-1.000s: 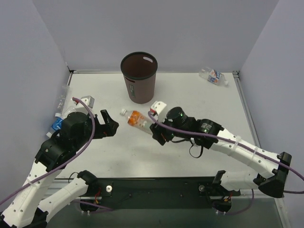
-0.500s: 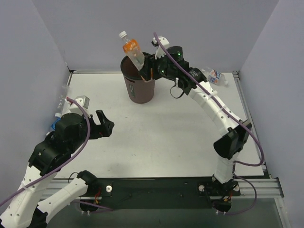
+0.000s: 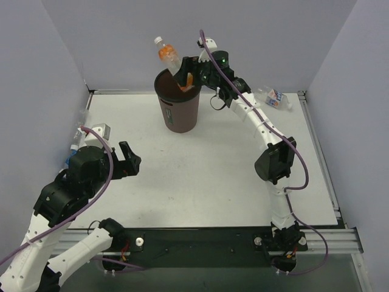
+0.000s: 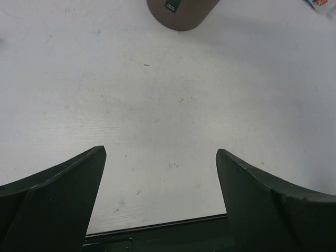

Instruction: Put the plastic bottles in the bin

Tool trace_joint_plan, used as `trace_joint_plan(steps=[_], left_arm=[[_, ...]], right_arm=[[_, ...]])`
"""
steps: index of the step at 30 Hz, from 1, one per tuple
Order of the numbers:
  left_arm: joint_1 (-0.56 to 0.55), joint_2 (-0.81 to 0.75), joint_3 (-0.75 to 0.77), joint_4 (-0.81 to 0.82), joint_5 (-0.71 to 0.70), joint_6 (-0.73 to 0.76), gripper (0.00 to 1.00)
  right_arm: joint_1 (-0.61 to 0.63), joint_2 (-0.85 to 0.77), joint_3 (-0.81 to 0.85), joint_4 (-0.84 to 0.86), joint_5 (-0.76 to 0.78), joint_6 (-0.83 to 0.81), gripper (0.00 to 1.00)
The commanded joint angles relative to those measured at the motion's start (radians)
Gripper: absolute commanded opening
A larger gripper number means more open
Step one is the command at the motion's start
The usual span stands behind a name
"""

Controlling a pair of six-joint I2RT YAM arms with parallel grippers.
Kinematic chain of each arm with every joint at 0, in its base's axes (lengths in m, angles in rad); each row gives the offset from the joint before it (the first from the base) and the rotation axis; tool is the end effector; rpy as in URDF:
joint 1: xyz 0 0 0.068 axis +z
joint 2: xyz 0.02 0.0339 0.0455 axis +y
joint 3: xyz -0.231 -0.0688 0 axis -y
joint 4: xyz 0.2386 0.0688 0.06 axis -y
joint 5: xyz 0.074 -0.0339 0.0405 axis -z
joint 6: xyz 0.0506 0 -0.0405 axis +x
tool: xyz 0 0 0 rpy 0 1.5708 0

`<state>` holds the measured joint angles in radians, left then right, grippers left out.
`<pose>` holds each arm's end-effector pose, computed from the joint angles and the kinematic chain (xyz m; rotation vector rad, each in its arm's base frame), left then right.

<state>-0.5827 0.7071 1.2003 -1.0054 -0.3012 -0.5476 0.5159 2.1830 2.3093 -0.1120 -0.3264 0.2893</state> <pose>0.1191 -0.0605 0.3694 -0.1475 2.0749 -0.3836 0.4302 0.2626 0.3939 -0.4477 1.5641 0.8809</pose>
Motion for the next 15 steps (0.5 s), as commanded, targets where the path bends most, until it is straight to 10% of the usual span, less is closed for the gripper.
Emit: trace_joint_plan(steps=[1,10,15], left_arm=[[0.006,0.022,0.054,0.004,-0.067,0.026,0.97],[0.024,0.161,0.102,-0.053,-0.217,-0.061,0.97],[0.266,0.281,0.098,-0.012,-0.098,-0.095,0.97]], right_arm=[[0.009,0.011,0.053,0.104,-0.016,0.002,0.97],[-0.016,-0.150,-0.094,0.094,0.021,-0.029,0.99],[-0.069,-0.320,-0.332,0.086,0.186,0.054,0.96]])
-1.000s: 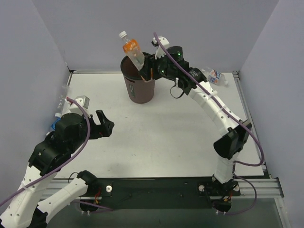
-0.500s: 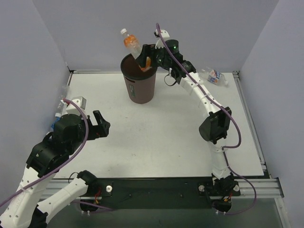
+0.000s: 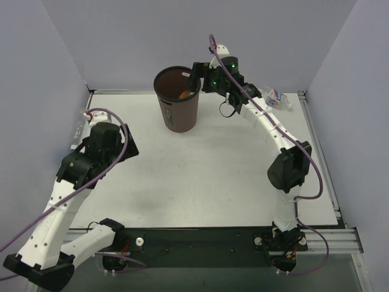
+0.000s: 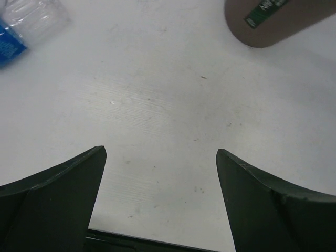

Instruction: Put the plastic bottles in the bin

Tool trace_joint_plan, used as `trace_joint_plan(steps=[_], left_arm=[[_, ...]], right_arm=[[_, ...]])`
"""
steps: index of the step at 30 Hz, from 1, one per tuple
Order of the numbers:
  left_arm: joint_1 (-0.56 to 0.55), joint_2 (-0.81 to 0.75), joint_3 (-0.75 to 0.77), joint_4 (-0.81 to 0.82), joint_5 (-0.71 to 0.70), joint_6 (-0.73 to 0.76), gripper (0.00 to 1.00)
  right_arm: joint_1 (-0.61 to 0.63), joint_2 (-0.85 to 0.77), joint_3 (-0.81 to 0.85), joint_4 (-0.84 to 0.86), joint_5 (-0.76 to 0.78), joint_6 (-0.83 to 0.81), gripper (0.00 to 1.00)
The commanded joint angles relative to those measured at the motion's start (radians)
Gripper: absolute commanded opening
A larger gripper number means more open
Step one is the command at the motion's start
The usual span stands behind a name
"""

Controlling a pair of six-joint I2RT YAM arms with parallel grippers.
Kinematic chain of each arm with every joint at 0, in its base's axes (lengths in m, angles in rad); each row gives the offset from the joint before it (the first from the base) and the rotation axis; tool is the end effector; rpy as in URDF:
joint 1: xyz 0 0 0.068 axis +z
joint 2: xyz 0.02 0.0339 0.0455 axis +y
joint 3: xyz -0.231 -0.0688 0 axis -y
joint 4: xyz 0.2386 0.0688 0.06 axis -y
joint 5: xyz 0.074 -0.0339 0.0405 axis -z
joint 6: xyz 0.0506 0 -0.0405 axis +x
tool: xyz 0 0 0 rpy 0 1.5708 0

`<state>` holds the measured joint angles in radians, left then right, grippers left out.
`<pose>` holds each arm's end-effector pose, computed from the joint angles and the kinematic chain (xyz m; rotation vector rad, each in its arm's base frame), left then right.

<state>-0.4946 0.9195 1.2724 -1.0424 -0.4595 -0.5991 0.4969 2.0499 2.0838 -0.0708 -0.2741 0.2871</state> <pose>0.1649 -0.0634 0.3601 -0.3517 2.1506 -0.0984 0.4203 0.2435 0.3820 -0.3921 1.6230 0.8204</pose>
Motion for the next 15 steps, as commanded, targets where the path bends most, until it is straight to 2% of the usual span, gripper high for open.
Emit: trace_joint_plan(steps=[1,2,7,10,12,15], left_arm=[[0.233,0.085,0.021,0.042,0.105,-0.044,0.97],[0.276,0.122,0.018,0.063,0.167,-0.056,0.97],[0.399,0.254,0.054,0.094,0.148,-0.053,0.97],[0.461,0.343,0.062,0.125,0.162,0.050,0.97],[0.468,0.395,0.056,0.165,0.101,0.136,0.98],[0.470,0.459,0.001,0.274,-0.007,0.248,0.97]], right_arm=[[-0.060,-0.235,-0.138,0.040,0.157,0.076,0.96],[-0.067,-0.259,-0.195,0.034,0.186,0.095,0.96],[-0.116,-0.391,-0.353,0.016,0.307,0.185,0.94],[-0.123,-0.447,-0.430,-0.024,0.320,0.243,0.94],[-0.121,-0.482,-0.482,-0.070,0.320,0.291,0.94],[-0.113,-0.588,-0.635,-0.049,0.309,0.356,0.94]])
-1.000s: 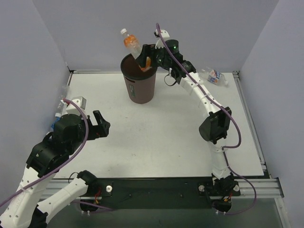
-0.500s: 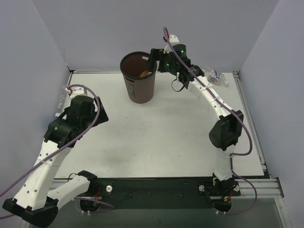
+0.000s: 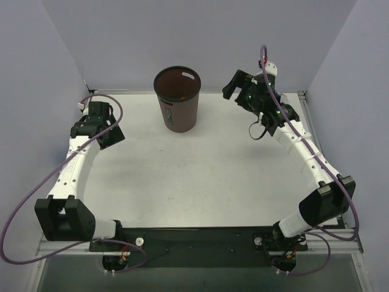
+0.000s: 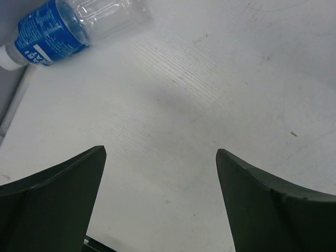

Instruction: Put the plastic bottles in the bin

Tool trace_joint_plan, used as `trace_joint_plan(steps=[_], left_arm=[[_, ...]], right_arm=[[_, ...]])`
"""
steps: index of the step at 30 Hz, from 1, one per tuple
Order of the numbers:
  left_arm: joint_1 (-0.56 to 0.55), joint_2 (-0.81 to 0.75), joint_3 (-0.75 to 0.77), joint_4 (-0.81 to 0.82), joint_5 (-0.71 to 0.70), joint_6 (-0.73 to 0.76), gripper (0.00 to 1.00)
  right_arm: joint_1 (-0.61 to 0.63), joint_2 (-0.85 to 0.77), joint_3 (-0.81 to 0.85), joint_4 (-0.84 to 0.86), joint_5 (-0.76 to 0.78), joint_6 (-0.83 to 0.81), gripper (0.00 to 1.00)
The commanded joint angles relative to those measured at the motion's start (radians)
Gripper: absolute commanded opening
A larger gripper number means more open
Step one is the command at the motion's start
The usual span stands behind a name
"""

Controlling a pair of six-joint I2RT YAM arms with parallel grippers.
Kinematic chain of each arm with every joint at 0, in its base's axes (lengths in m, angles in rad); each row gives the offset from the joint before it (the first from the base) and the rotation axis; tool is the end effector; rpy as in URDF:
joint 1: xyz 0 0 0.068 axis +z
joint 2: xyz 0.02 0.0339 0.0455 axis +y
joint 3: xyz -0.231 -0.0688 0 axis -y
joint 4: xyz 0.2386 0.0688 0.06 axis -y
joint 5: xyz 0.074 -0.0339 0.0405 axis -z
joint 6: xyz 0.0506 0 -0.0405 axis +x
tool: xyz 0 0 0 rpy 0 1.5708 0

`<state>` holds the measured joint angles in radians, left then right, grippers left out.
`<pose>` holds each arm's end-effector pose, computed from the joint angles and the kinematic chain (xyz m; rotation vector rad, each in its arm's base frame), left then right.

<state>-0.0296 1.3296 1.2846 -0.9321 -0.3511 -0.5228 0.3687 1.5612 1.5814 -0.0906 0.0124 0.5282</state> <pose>0.2743 0.0093 0.2863 -0.7334 2.3640 0.2156 0.3541 0.1362 0.4005 0.1439 1.6785 0.6713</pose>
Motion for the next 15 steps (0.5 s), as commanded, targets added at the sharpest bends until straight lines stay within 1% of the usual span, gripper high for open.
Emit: trace_joint_plan(steps=[1,2,3,7,8,10,11,14,15], left_arm=[[0.007,0.066,-0.024,0.197,-0.129,0.206,0.97],[0.007,0.104,-0.043,0.251,-0.165,0.260,0.97],[0.010,0.126,-0.047,0.271,-0.189,0.274,0.97],[0.023,0.258,-0.004,0.296,-0.232,0.319,0.97],[0.023,0.305,0.005,0.305,-0.258,0.355,0.97],[0.023,0.348,0.018,0.323,-0.304,0.404,0.97],[0.052,0.385,0.024,0.338,-0.345,0.452,0.98],[0.097,0.431,0.047,0.346,-0.322,0.495,0.97],[0.111,0.436,0.054,0.348,-0.246,0.498,0.97]], right_arm=[[0.021,-0.142,-0.174,-0.035,0.015,0.112,0.94],[0.024,-0.162,-0.185,-0.053,0.009,0.105,0.94],[0.024,-0.180,-0.199,-0.102,0.005,0.107,0.95],[0.030,-0.320,-0.323,-0.170,-0.034,0.136,0.95],[0.038,-0.344,-0.381,-0.173,-0.041,0.141,0.95],[0.056,-0.395,-0.417,-0.198,-0.052,0.151,0.95],[0.064,-0.406,-0.432,-0.210,-0.051,0.151,0.95],[0.099,-0.441,-0.451,-0.259,-0.043,0.139,0.95],[0.117,-0.447,-0.451,-0.274,-0.040,0.132,0.95]])
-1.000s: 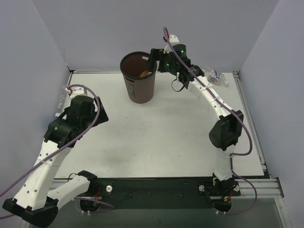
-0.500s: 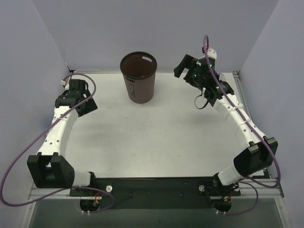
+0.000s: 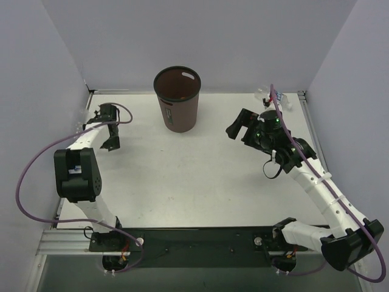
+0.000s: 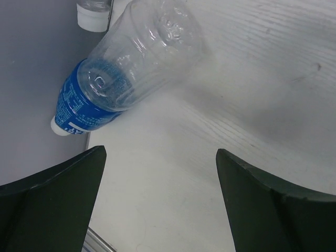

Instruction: Put the plastic bottles in the bin

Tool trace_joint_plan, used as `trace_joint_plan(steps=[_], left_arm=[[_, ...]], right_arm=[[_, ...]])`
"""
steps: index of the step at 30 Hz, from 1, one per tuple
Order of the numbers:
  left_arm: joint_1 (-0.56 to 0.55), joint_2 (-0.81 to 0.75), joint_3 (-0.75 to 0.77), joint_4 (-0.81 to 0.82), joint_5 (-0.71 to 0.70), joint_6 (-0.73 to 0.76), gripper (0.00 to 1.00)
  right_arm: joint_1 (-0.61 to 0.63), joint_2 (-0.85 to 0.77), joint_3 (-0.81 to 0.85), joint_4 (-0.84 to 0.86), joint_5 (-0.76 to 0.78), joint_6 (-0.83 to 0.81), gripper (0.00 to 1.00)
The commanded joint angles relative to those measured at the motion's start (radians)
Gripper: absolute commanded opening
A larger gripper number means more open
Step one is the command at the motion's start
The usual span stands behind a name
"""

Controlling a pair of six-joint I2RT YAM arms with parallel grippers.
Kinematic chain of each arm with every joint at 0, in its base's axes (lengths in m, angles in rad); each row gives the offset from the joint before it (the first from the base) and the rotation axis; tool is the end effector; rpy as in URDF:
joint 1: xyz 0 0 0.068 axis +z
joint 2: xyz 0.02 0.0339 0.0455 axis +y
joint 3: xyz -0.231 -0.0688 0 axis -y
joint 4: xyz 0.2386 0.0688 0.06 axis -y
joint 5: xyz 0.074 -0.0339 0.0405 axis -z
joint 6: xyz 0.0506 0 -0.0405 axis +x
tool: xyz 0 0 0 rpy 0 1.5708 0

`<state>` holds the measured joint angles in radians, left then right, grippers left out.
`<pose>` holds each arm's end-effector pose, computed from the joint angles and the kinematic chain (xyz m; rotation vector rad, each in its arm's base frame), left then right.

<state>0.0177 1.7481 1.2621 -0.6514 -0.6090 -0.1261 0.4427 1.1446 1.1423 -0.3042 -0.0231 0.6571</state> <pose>0.3477 0.0351 0.1777 -0.3628 2.5564 0.7776 0.2543 0.1219 0.3457 0.1924 1.9425 0.7663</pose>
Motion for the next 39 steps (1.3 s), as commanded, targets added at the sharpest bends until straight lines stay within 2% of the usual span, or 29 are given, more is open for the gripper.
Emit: trace_joint_plan(steps=[1,5,9,11,18,22,25,26,30,34,39], left_arm=[[0.082,0.017,0.082,0.075,0.035,0.109,0.97],[0.097,0.043,0.120,0.122,0.034,0.174,0.97],[0.146,0.119,0.230,0.053,0.156,0.177,0.97],[0.169,0.190,0.308,-0.031,0.205,0.161,0.97],[0.226,0.272,0.352,-0.073,0.290,0.146,0.97],[0.246,0.373,0.411,-0.138,0.350,0.131,0.97],[0.251,0.431,0.486,-0.218,0.339,0.053,0.87],[0.252,0.438,0.499,-0.232,0.350,0.048,0.76],[0.248,0.386,0.526,-0.228,0.452,0.028,0.58],[0.242,0.277,0.519,-0.185,0.561,-0.006,0.51],[0.240,0.216,0.575,-0.195,0.635,-0.046,0.48]], right_arm=[[0.048,-0.037,-0.013,-0.065,-0.001,-0.007,0.95],[0.060,-0.023,0.010,-0.093,-0.012,-0.011,0.95],[0.073,0.001,0.037,-0.104,-0.028,-0.017,0.95],[0.079,0.007,0.053,-0.110,-0.032,-0.028,0.95],[0.082,0.023,0.074,-0.124,-0.034,-0.034,0.95],[0.082,0.038,0.085,-0.130,-0.037,-0.033,0.95],[0.085,0.049,0.096,-0.131,-0.040,-0.028,0.94],[0.085,0.052,0.097,-0.130,-0.038,-0.028,0.94],[0.090,0.055,0.097,-0.130,-0.025,-0.025,0.93],[0.097,0.063,0.094,-0.127,-0.018,-0.008,0.93],[0.109,0.070,0.094,-0.119,-0.006,-0.001,0.93]])
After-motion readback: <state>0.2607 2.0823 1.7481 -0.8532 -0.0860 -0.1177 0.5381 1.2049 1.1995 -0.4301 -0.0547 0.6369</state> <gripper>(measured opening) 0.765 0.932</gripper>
